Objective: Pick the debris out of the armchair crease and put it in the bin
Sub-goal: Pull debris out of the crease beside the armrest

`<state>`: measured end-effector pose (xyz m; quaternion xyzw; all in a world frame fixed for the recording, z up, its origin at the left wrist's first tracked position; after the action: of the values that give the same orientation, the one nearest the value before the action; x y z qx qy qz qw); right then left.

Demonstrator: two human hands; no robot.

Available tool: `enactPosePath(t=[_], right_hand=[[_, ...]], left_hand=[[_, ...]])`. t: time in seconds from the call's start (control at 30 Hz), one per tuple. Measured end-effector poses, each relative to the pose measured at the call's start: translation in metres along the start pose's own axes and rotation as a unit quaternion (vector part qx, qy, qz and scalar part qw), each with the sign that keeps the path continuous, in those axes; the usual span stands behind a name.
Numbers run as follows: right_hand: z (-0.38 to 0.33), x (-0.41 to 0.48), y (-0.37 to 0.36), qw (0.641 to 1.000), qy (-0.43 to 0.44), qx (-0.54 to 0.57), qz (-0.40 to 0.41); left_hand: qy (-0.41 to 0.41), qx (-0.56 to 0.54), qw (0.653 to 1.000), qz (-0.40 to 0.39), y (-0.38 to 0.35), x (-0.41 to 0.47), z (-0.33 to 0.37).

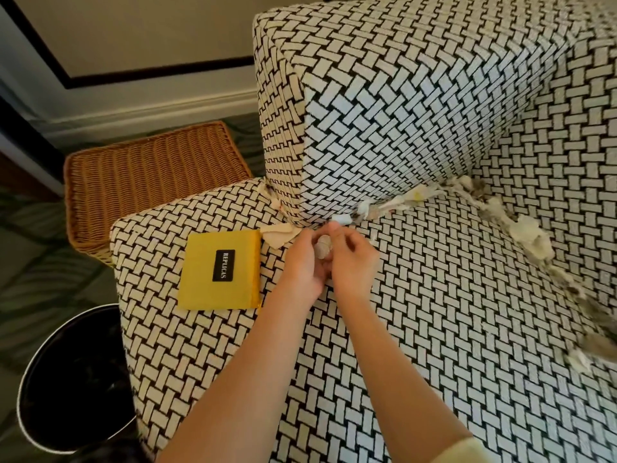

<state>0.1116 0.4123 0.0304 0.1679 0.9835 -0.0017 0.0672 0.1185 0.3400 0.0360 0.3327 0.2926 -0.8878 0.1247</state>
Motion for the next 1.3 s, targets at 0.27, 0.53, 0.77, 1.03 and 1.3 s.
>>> enactPosePath(t=[0.27,0.53,0.77,1.03,1.3], right_hand=[[-0.009,0.04,0.034,0.99,0.064,-0.091,0.091],[-0.014,0.065,0.024,0.928,0.073,-0.364,0.046],[-0.008,0.06,0.02,0.933,0.111,-0.339,0.048],[0.0,-0.001,0.019,0.991,0.052,-0.051,0.113],[-0.004,-0.03,-0.015,0.865,-0.311,0.391,0.048]], left_hand=[[-0.009,-0.051,0.998,0.02,-0.005,0.003,-0.001],[-0.015,-0.029,0.999,-0.015,-0.005,0.009,0.001],[-0.018,-0.016,1.0,-0.012,-0.006,0.011,-0.001],[-0.006,-0.092,0.996,0.001,-0.005,-0.006,-0.007],[-0.079,-0.169,0.981,0.049,0.001,-0.031,0.003]])
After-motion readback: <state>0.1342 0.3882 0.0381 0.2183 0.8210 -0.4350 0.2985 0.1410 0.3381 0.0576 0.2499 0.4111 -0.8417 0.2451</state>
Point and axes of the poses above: each hand's wrist, its own x-axis towards the middle knuckle, its own y-axis out of the back of the hand, z = x × y, the point moved 4 cm from there along x, towards the middle knuckle, and after that the axes turned 9 degrees about x, right-handed, at the moved point
